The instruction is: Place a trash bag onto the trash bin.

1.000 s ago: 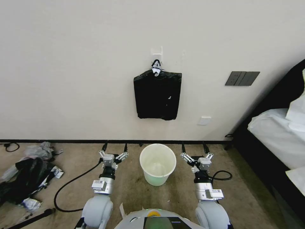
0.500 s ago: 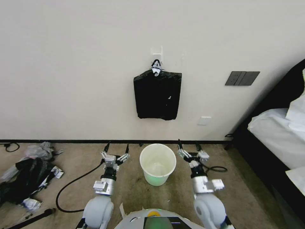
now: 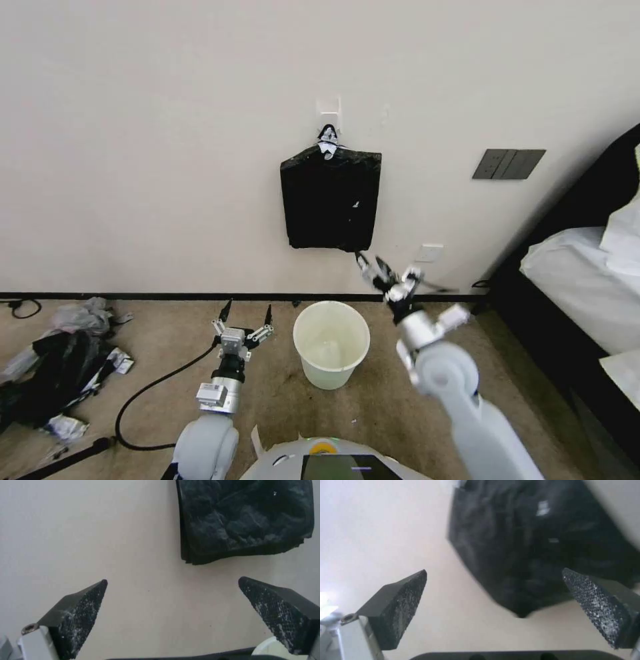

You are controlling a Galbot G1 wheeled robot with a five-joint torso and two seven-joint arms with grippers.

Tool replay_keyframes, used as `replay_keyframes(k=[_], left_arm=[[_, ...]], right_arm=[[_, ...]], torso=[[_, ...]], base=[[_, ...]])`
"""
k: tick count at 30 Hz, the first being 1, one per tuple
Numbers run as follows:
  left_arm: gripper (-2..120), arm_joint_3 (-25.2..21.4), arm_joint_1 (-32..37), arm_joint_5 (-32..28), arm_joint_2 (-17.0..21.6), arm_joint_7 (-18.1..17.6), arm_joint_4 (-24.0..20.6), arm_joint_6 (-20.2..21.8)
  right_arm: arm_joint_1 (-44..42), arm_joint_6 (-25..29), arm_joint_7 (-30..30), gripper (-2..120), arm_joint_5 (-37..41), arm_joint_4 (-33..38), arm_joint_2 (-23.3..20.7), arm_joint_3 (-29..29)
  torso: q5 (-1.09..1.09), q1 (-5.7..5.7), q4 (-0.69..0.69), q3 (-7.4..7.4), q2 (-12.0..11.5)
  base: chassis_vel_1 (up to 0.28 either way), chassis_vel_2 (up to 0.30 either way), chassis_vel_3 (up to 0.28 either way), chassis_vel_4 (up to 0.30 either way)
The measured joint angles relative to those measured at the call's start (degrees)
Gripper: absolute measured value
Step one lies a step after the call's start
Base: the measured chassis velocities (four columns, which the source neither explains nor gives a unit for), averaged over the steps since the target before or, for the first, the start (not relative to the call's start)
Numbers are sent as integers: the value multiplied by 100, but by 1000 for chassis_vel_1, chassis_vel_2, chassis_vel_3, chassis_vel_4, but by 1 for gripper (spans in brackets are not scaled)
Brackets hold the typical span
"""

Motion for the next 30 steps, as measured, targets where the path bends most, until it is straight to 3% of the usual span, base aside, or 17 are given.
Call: replay_keyframes(k=[2, 9, 22, 30], left_arm=[[100, 8, 16, 48, -39, 0, -7, -15], [100, 8, 94, 138, -97, 0, -19, -70], [100, -72, 142, 233, -207, -3, -27, -117], [100, -104, 121, 232, -206, -5, -7, -119]], right_arm=[[598, -374, 135, 100, 769, -105, -103, -3], [1910, -950, 446, 100, 1919, -709, -150, -307], [3929, -1002, 760, 100, 2323, -2342, 648, -778], [4483, -978, 738, 100, 2289, -2855, 947, -824]], torso=[[-1, 0, 0, 0, 0], [0, 0, 0, 0, 0], [-2, 1, 1, 0, 0], [-1, 0, 0, 0, 0]], base=[[0, 0, 0, 0], [0, 0, 0, 0], [0, 0, 0, 0], [0, 0, 0, 0]])
